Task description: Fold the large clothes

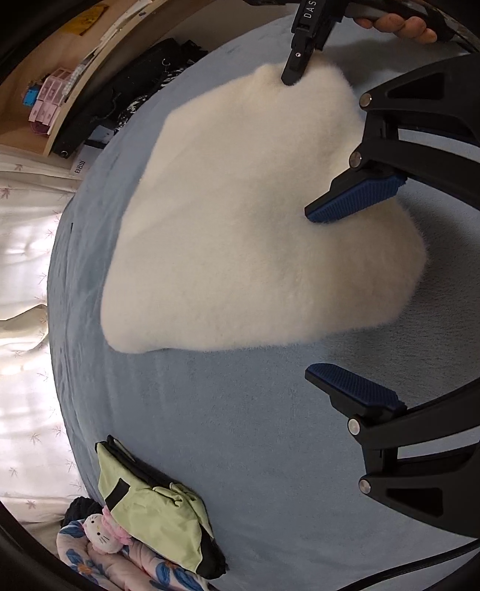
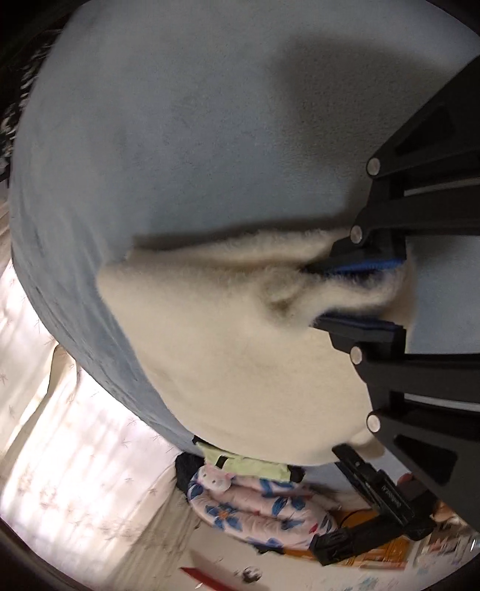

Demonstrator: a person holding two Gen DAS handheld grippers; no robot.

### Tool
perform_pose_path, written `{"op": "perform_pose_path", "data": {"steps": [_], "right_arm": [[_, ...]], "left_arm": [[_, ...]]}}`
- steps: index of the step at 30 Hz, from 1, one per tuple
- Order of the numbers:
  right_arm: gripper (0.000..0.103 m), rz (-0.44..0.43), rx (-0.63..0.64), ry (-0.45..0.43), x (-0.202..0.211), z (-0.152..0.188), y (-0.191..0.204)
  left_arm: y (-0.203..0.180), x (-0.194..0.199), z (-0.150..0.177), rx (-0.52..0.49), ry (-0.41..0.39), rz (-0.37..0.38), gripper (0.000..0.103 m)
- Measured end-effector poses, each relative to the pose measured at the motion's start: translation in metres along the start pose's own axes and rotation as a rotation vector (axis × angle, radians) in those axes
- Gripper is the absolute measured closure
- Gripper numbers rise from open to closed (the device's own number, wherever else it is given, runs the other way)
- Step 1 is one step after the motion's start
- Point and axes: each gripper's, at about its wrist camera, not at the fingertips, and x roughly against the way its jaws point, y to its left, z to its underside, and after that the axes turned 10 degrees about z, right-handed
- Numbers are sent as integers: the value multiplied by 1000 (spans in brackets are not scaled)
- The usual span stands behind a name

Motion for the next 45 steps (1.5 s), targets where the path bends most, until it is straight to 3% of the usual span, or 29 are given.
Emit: {"op": "perform_pose_path", "data": {"steps": [3, 5, 7, 12, 17, 18, 19, 22, 23, 24, 25, 27, 30, 32, 33, 45], "right_arm": [[63, 97, 87, -65, 19, -12, 20], [41, 118, 112, -115, 28, -23, 27], [37, 138, 109, -147, 28, -42, 29], [37, 184, 76, -91, -13, -104, 24], [38, 154, 29, 11, -69, -146, 12], [42, 115, 25, 23, -79, -150, 10], [64, 74, 34, 31, -83, -151, 10], [81, 82, 125, -46, -72, -154, 31], [83, 49, 156, -91, -63, -153, 37], [83, 11, 190, -139, -57, -151, 41], [83, 30, 210, -152, -60, -150, 41], [81, 131, 216, -75, -86, -148, 34], [73, 98, 135, -52, -87, -148, 18], [56, 119, 79, -29, -79, -147, 13], [54, 134, 76, -27, -75, -145, 14], [52, 172, 125, -106, 10, -91, 42]], "left_arm": [[-6, 16, -9, -41, -36, -1, 26], [-8, 24, -19, -52, -60, 2, 26], [-8, 26, -37, -48, -76, 12, 26], [3, -6, -86, 4, -19, 37, 26], [19, -59, -121, 79, 78, 77, 26], [21, -66, -123, 87, 80, 59, 25], [23, -69, -124, 92, 75, 47, 24], [26, -62, -121, 106, -9, 33, 29], [26, -55, -116, 102, -64, 19, 31], [27, -52, -112, 99, -101, 5, 31], [29, -54, -108, 95, -112, -4, 30], [34, -65, -104, 102, -86, 22, 30], [40, -68, -106, 145, -74, 60, 29], [41, -64, -106, 140, -65, 60, 29], [39, -62, -107, 129, -59, 56, 29], [17, 0, -86, 61, -41, 42, 29]]}}
